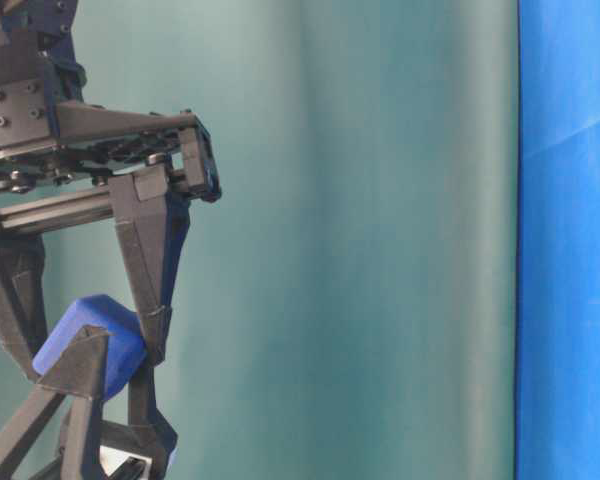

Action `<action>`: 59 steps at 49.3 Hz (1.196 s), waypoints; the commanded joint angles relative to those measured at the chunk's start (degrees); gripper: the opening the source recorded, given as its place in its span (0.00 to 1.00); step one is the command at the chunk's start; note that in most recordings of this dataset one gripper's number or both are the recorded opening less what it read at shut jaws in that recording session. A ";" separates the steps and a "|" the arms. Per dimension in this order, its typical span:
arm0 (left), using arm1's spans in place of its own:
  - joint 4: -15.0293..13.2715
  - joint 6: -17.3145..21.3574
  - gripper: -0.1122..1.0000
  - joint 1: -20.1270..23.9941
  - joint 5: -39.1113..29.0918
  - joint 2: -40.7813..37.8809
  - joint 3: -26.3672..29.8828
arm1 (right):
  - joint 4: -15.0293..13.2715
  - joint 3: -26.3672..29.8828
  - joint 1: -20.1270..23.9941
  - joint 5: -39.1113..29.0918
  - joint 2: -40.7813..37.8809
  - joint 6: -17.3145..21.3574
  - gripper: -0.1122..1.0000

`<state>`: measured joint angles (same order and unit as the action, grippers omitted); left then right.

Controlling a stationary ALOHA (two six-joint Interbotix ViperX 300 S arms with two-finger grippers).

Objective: Handover the blue block to the right arm after grasping it with the left arm, then place it in the designated position.
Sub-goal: 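Open the left gripper and pull the cube away with the right gripper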

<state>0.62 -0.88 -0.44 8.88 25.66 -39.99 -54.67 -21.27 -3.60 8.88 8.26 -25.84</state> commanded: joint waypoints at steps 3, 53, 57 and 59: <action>0.00 -0.09 0.94 -0.26 0.44 1.85 0.62 | 0.26 1.49 -0.18 0.09 0.97 0.18 0.60; 0.00 -0.18 0.94 -0.26 0.18 4.75 -1.49 | 0.44 -13.80 0.44 -4.75 19.34 3.78 0.60; 0.00 -0.18 0.94 -0.35 0.18 4.66 -1.49 | 0.44 -14.41 0.70 -5.36 20.13 4.39 0.60; 0.00 -0.18 0.94 -0.35 0.18 4.66 -1.49 | 0.44 -14.59 0.88 -5.80 20.39 4.66 0.60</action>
<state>0.62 -1.14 -0.62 8.79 28.13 -42.19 -54.49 -36.21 -3.08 3.43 27.42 -21.62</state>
